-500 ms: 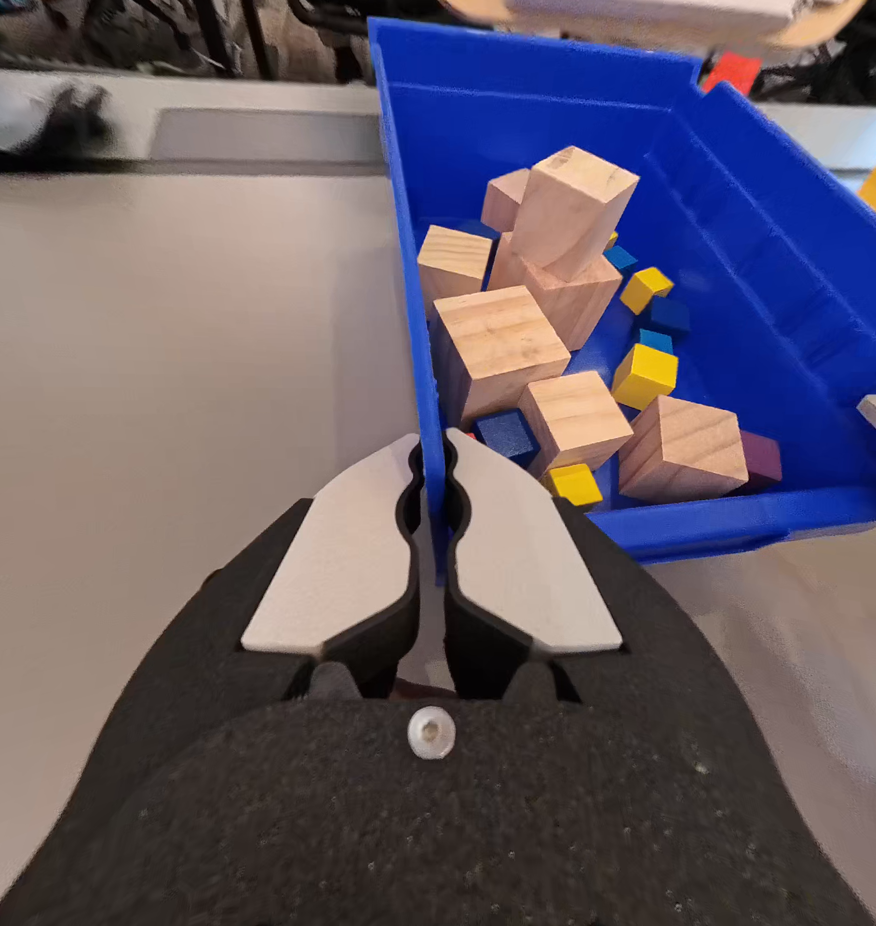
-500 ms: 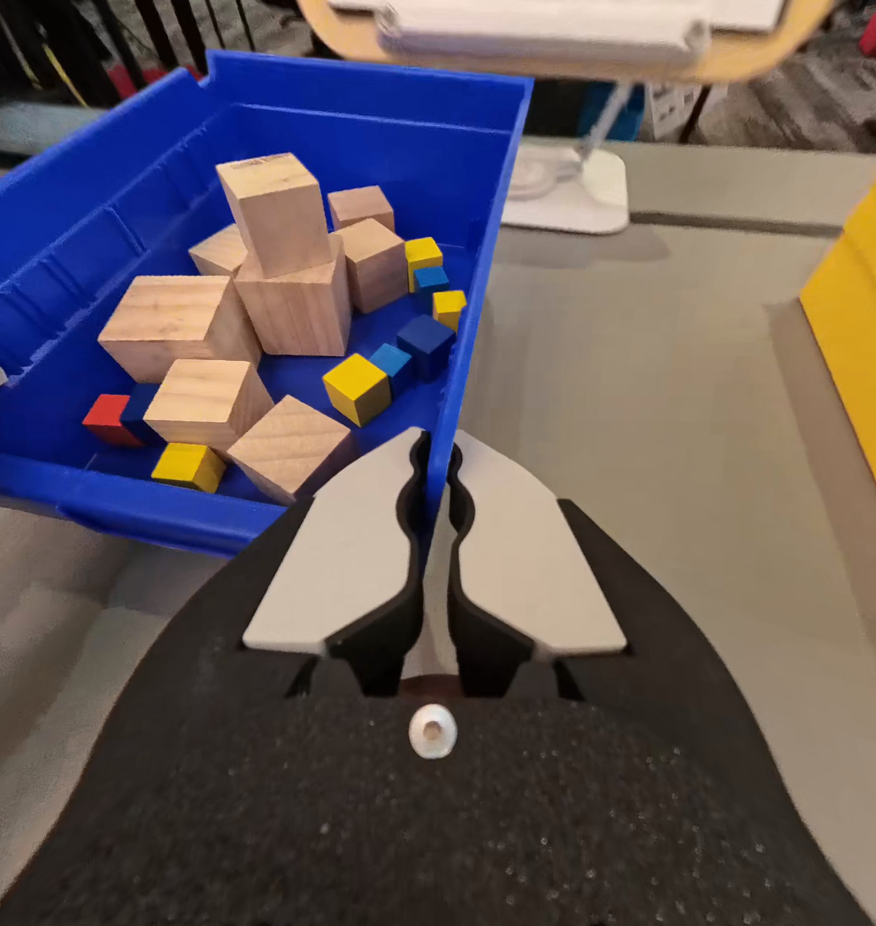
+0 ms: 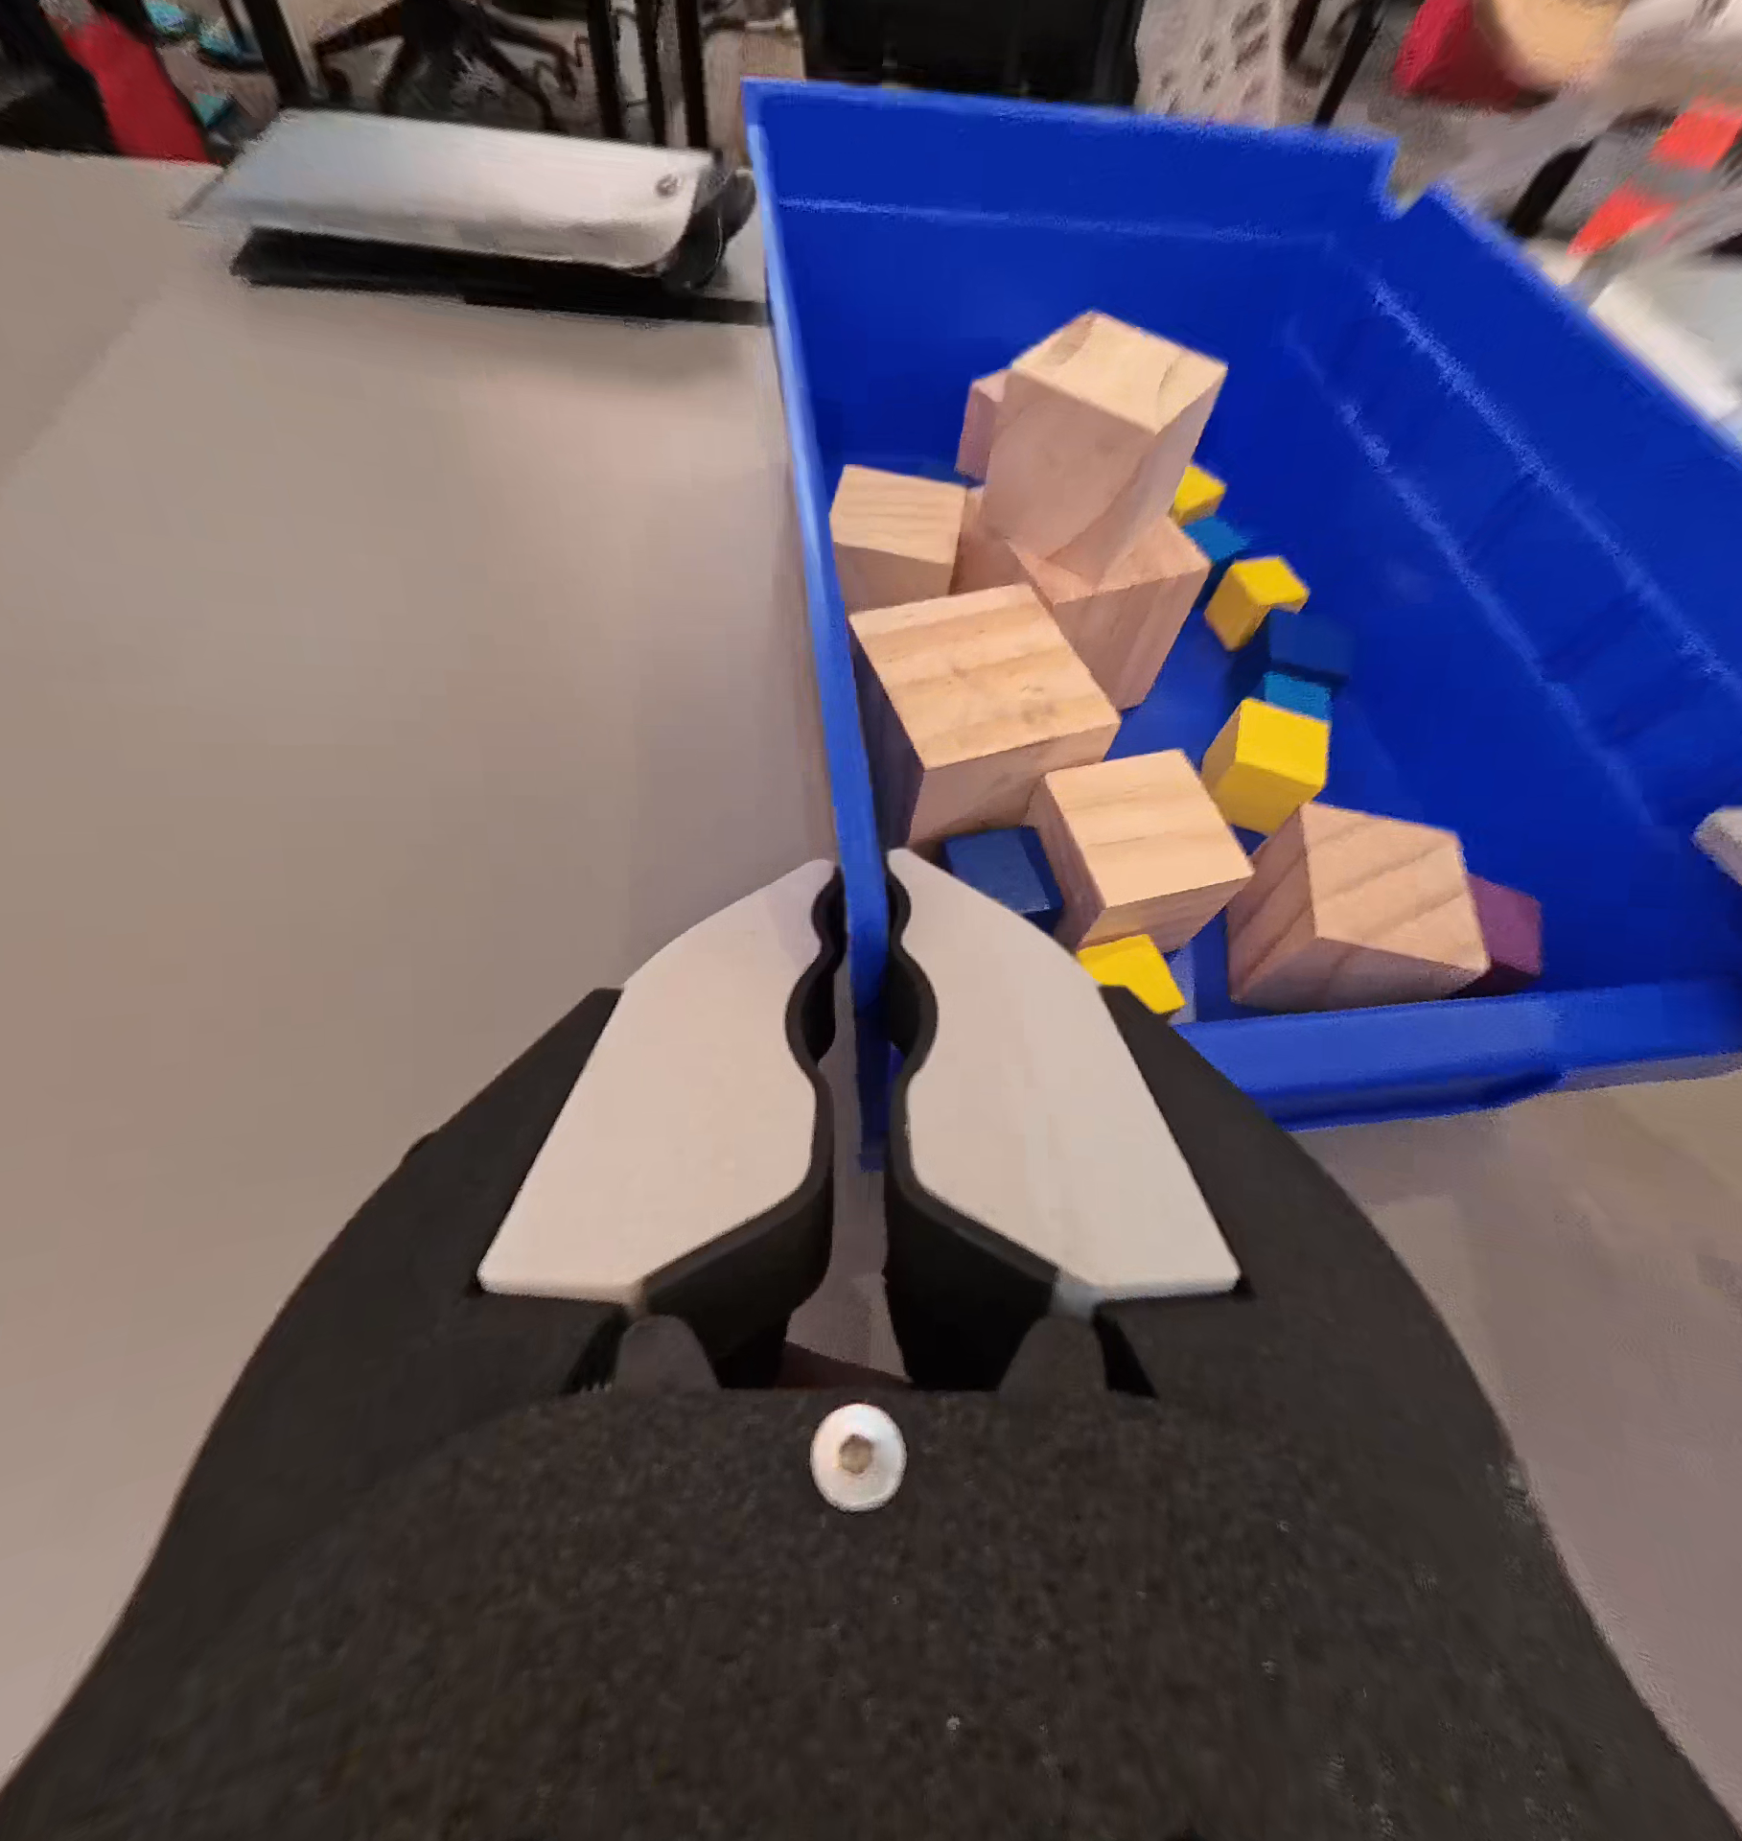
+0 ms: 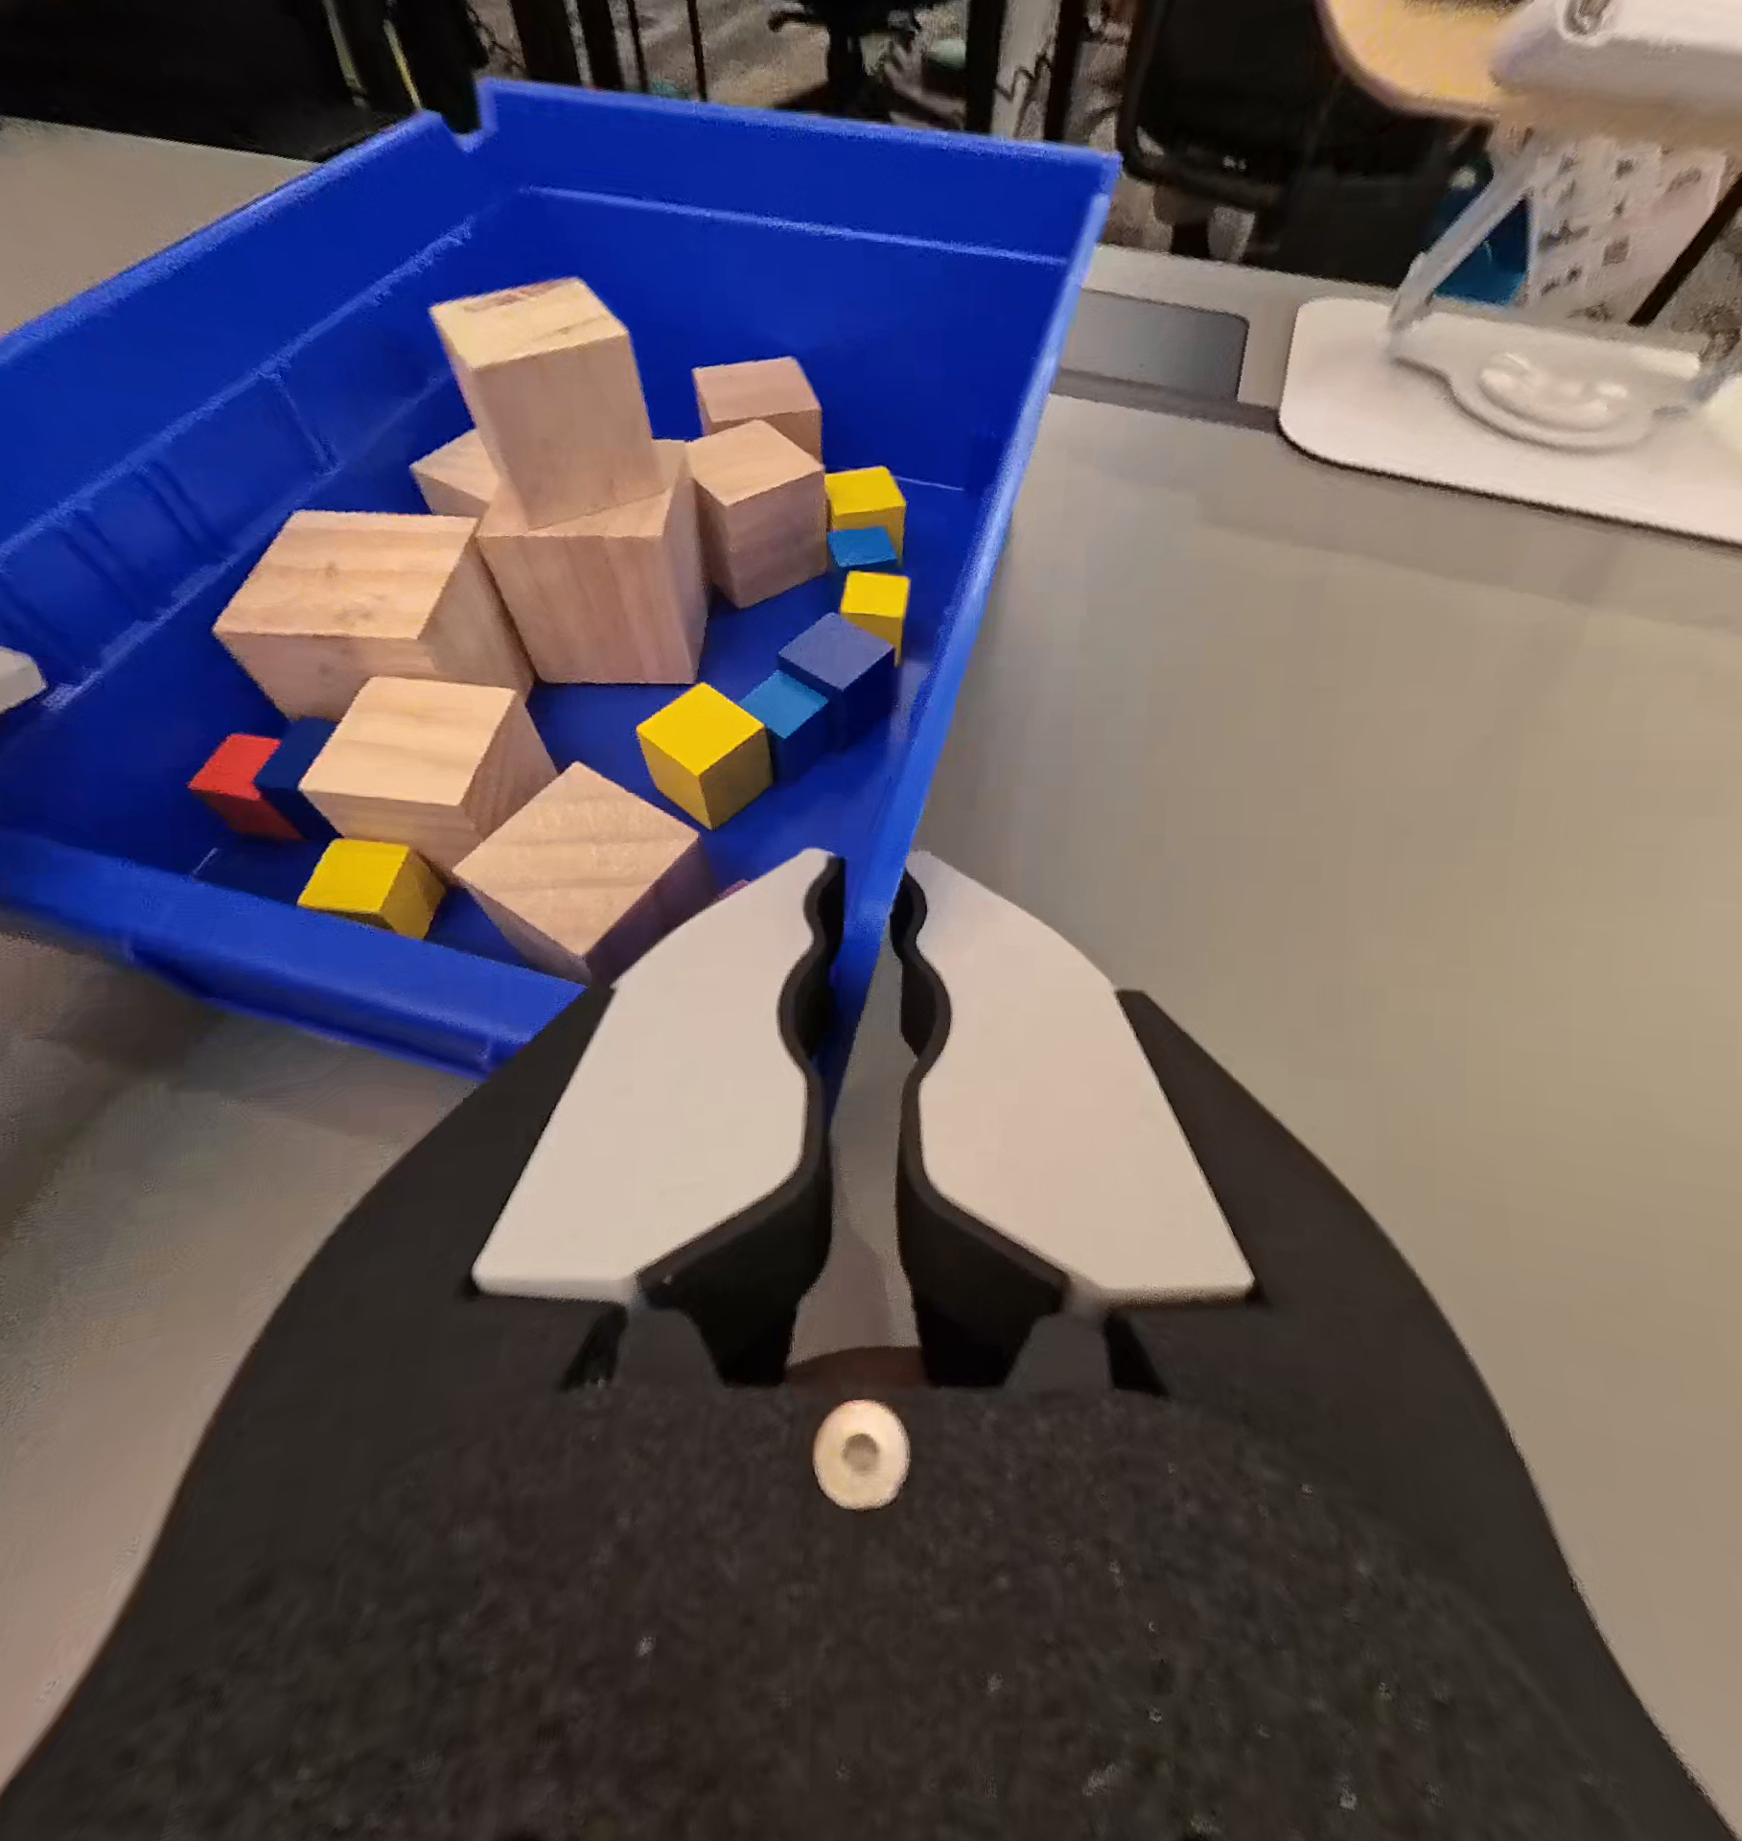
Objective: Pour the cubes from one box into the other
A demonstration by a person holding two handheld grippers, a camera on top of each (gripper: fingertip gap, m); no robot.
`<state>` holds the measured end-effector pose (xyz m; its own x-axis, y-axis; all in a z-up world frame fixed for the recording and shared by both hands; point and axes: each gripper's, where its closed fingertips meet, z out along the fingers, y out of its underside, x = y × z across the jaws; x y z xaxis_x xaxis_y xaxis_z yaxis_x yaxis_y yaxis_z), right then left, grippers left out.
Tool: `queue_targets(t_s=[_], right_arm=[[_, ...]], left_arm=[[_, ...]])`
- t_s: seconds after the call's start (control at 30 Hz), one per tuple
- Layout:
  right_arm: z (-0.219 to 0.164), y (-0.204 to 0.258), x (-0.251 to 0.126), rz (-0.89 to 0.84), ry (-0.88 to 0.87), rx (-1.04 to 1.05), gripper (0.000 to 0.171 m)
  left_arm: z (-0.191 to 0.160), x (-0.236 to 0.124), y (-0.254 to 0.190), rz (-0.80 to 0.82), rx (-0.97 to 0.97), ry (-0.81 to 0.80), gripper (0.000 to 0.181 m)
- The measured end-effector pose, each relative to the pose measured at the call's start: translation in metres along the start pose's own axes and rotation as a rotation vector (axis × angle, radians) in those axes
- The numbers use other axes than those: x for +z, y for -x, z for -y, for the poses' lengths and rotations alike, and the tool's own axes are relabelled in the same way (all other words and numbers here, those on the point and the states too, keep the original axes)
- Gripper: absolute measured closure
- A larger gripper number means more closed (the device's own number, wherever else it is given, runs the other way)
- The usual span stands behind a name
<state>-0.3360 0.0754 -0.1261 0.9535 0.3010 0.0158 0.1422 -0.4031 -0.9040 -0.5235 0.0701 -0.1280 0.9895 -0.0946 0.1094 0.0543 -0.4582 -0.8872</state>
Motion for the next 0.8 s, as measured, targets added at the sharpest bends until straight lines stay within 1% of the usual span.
queue_targets(t_s=[0.1, 0.13, 0.17, 0.23, 0.27, 0.3, 0.37, 0.4, 0.43, 0.5, 0.57, 0.63, 0.7, 0.73, 0.8], right_arm=[[-0.001, 0.005, -0.002, 0.091, 0.021, 0.022, 0.159], [-0.001, 0.005, -0.006, 0.136, 0.034, 0.026, 0.159], [0.001, 0.005, -0.014, 0.190, 0.040, 0.021, 0.156], [0.003, 0.002, -0.039, 0.340, 0.044, -0.007, 0.152], [0.004, -0.007, -0.056, 0.395, 0.034, -0.025, 0.148], [0.005, -0.021, -0.074, 0.440, 0.015, -0.043, 0.143], [0.005, -0.059, -0.112, 0.519, -0.026, -0.082, 0.142], [0.004, -0.087, -0.128, 0.517, -0.048, -0.098, 0.139], [0.001, -0.120, -0.142, 0.484, -0.071, -0.110, 0.136], [-0.009, -0.195, -0.165, 0.361, -0.100, -0.121, 0.135], [-0.027, -0.274, -0.186, 0.187, -0.107, -0.093, 0.133], [-0.053, -0.346, -0.212, 0.006, -0.102, -0.022, 0.130], [-0.081, -0.400, -0.239, -0.145, -0.115, 0.043, 0.130], [-0.094, -0.421, -0.250, -0.194, -0.111, 0.064, 0.130], [-0.112, -0.449, -0.261, -0.235, -0.089, 0.112, 0.130]], left_arm=[[0.002, 0.001, 0.001, -0.022, -0.091, -0.015, 0.175], [0.002, -0.001, -0.002, -0.037, -0.104, -0.015, 0.170], [0.006, -0.006, -0.006, -0.052, -0.111, -0.023, 0.163], [0.022, -0.027, -0.012, -0.065, -0.126, -0.089, 0.155], [0.033, -0.041, -0.015, -0.079, -0.150, -0.139, 0.145], [0.045, -0.057, -0.020, -0.096, -0.171, -0.192, 0.141], [0.065, -0.089, -0.032, -0.124, -0.178, -0.288, 0.142], [0.069, -0.101, -0.040, -0.130, -0.174, -0.310, 0.142], [0.070, -0.111, -0.049, -0.140, -0.174, -0.314, 0.142], [0.059, -0.124, -0.075, -0.184, -0.185, -0.284, 0.142], [0.037, -0.131, -0.101, -0.208, -0.183, -0.249, 0.142], [0.007, -0.128, -0.118, -0.170, -0.134, -0.202, 0.141], [-0.023, -0.118, -0.129, -0.115, -0.080, -0.152, 0.141], [-0.033, -0.112, -0.135, -0.119, -0.057, -0.136, 0.140], [-0.042, -0.104, -0.151, -0.167, -0.019, -0.107, 0.135]])
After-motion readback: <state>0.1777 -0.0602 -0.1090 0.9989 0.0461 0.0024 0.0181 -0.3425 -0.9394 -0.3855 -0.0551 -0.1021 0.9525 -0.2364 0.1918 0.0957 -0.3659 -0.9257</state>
